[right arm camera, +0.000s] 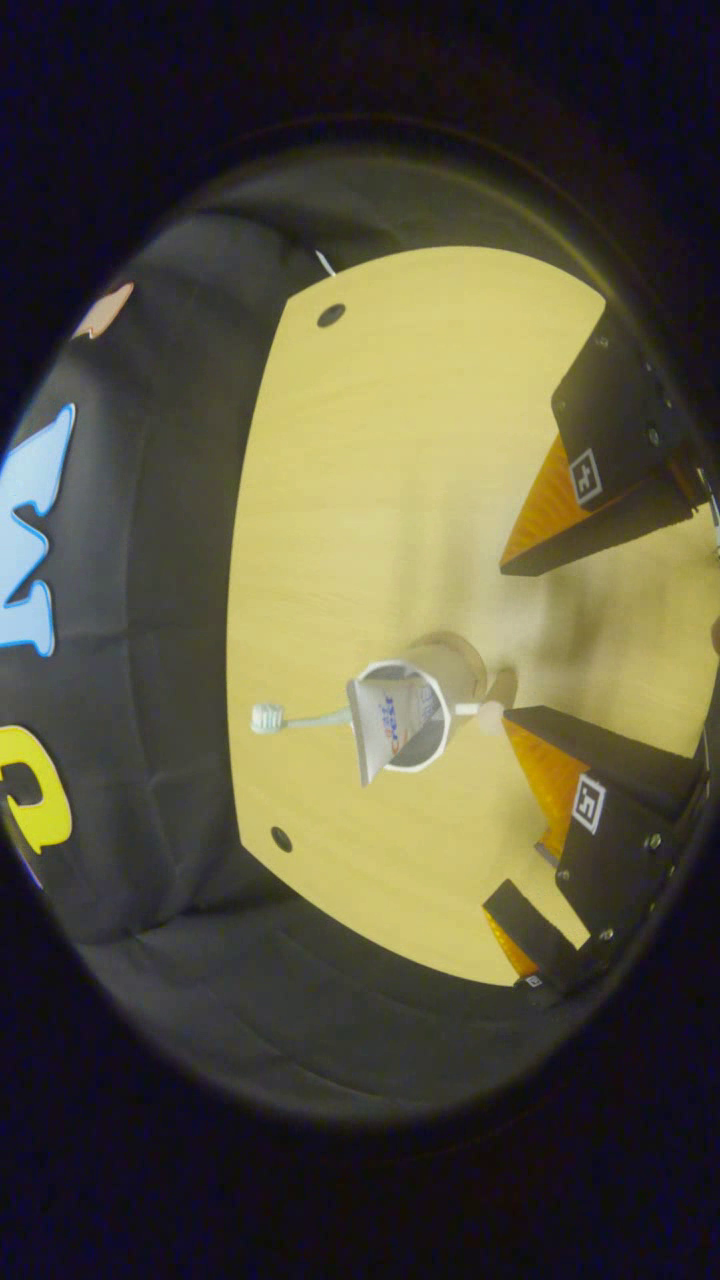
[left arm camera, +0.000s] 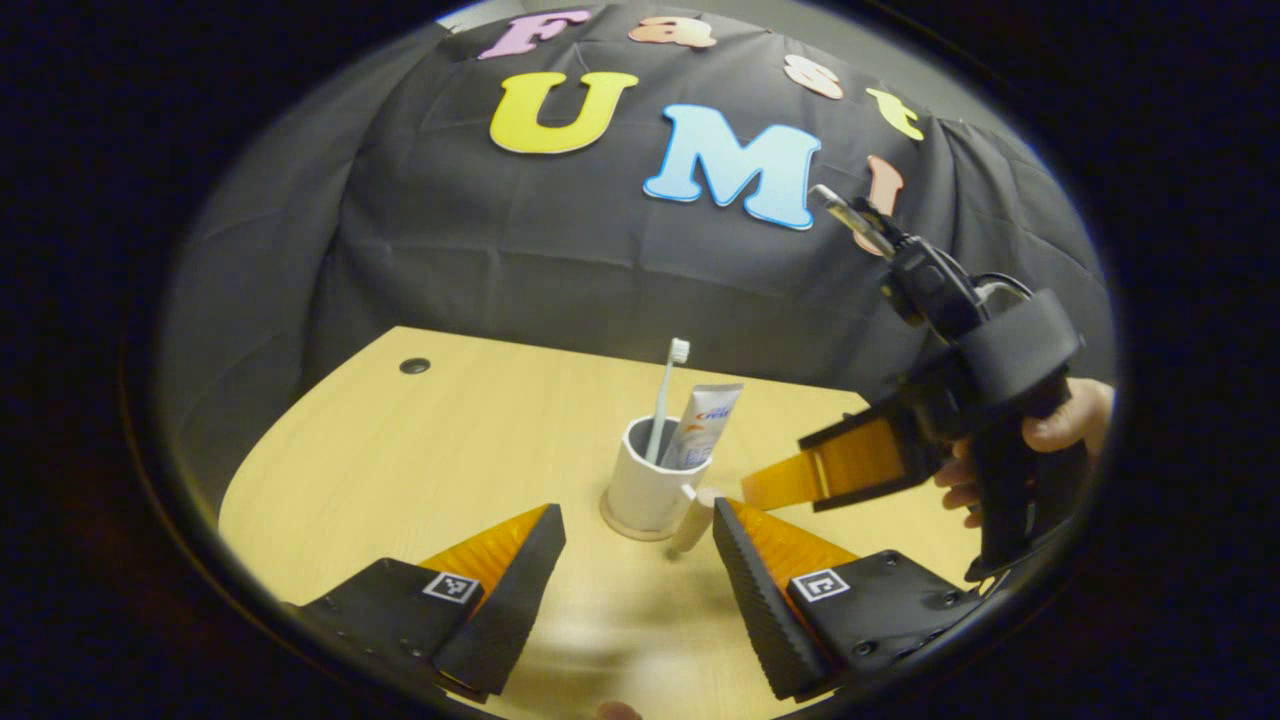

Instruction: Put the toothbrush and toothpaste on the desktop into the cup, then pick up the cup and place it on the coaster on the desktop.

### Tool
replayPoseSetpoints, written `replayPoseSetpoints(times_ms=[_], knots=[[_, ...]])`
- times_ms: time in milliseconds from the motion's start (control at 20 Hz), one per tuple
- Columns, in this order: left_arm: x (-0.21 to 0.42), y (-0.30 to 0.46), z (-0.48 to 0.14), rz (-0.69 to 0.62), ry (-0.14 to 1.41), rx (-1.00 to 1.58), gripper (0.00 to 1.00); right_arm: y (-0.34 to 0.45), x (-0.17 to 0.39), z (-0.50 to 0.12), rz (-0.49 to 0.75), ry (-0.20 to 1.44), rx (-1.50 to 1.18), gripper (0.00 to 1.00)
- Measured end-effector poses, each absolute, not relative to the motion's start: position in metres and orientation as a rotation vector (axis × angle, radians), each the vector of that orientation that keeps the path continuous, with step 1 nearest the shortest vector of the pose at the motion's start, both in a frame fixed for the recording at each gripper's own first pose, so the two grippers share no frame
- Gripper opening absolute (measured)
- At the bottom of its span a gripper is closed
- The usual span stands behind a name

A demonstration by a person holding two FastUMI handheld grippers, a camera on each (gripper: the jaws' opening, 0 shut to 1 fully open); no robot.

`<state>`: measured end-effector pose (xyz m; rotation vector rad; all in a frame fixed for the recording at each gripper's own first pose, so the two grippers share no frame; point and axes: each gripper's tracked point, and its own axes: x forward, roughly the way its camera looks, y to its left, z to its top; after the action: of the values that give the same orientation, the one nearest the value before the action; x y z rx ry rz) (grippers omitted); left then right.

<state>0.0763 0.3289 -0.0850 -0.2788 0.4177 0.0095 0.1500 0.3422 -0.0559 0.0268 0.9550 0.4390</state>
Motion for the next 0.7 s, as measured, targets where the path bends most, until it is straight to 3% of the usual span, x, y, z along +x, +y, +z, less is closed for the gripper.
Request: replayPoseSetpoints(times_ms=[550, 650, 700], knots=[[0.061, 0.273, 0.017, 0.058, 0.146, -0.23, 0.94, 0.213, 0.126, 0.035, 0.312, 0.33, 0.014, 0.82], [0.051, 0.266, 0.037, 0.07, 0.076, -0.228, 0.99, 0.201, 0.119, 0.051, 0.292, 0.226, 0.002, 0.82], [0.045, 0.26, 0.046, 0.069, 0.046, -0.224, 0.96, 0.194, 0.115, 0.059, 0.281, 0.183, -0.004, 0.82]])
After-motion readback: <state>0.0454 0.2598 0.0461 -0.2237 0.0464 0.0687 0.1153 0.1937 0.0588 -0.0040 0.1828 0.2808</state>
